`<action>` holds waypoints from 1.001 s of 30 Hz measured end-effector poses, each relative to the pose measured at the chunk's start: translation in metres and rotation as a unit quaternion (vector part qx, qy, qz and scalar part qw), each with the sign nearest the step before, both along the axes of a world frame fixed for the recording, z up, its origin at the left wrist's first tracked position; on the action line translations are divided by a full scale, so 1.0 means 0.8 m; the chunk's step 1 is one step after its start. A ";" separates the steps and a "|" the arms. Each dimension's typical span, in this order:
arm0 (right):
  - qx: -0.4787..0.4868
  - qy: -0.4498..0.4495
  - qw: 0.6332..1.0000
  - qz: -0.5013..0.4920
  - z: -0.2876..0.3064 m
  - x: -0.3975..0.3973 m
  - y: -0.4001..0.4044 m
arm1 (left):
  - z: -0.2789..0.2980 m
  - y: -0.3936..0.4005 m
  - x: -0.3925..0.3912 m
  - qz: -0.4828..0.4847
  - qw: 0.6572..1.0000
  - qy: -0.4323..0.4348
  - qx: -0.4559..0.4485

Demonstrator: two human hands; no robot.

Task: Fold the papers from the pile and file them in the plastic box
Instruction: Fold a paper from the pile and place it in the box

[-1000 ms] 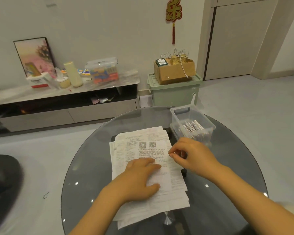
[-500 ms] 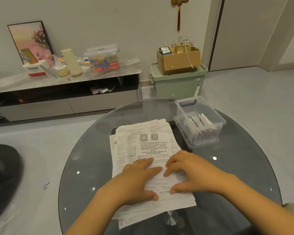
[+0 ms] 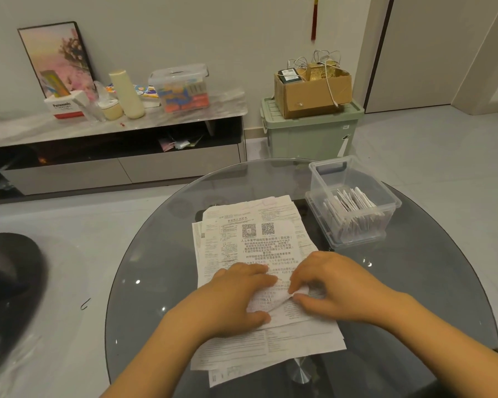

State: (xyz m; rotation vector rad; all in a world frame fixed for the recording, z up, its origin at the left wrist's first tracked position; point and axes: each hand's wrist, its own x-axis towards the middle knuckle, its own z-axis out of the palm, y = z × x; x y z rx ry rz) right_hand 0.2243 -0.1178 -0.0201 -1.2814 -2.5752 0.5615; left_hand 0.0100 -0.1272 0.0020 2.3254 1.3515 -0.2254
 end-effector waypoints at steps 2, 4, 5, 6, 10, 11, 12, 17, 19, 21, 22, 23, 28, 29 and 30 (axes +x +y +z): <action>-0.020 0.032 0.999 -0.022 0.000 0.001 0.002 | 0.001 0.002 -0.006 0.016 0.999 -0.032 -0.005; -0.044 0.065 0.996 -0.042 0.001 0.001 0.002 | 0.003 0.004 -0.012 0.041 0.996 -0.077 -0.026; -0.054 0.079 0.994 -0.049 0.001 0.001 0.002 | 0.005 0.005 -0.013 0.054 0.992 -0.103 -0.038; -0.064 0.093 0.992 -0.052 0.002 0.001 0.001 | 0.007 0.005 -0.013 0.064 0.989 -0.125 -0.046; -0.110 0.156 0.978 -0.080 0.008 0.002 -0.001 | 0.016 0.008 -0.012 0.092 0.973 -0.202 -0.061; -0.119 0.170 0.975 -0.085 0.008 0.002 -0.001 | 0.016 0.009 -0.013 0.100 0.967 -0.224 -0.069; -0.126 0.183 0.971 -0.091 0.007 0.001 -0.001 | 0.017 0.010 -0.013 0.111 0.961 -0.241 -0.075; -0.136 0.214 0.957 -0.142 0.000 -0.001 0.005 | 0.010 0.012 -0.005 0.178 0.955 -0.236 -0.023; -0.138 0.198 0.959 -0.151 -0.005 -0.001 0.007 | 0.003 0.013 0.000 0.204 0.952 -0.227 -0.011; -0.127 0.153 0.967 -0.160 -0.006 -0.003 0.008 | -0.001 0.014 0.003 0.217 0.952 -0.214 -0.008; -0.121 0.131 0.970 -0.164 -0.007 -0.004 0.008 | -0.003 0.015 0.005 0.219 0.954 -0.204 -0.007; -0.117 0.116 0.972 -0.168 -0.007 -0.004 0.009 | -0.005 0.015 0.006 0.218 0.956 -0.195 -0.006; -0.097 0.082 0.978 -0.166 -0.014 -0.011 0.008 | -0.016 0.016 0.012 0.183 0.971 -0.154 0.010; -0.087 0.075 0.980 -0.162 -0.015 -0.011 0.009 | -0.018 0.016 0.011 0.174 0.974 -0.141 0.015; -0.076 0.066 0.982 -0.159 -0.016 -0.010 0.010 | -0.020 0.017 0.010 0.168 0.977 -0.127 0.020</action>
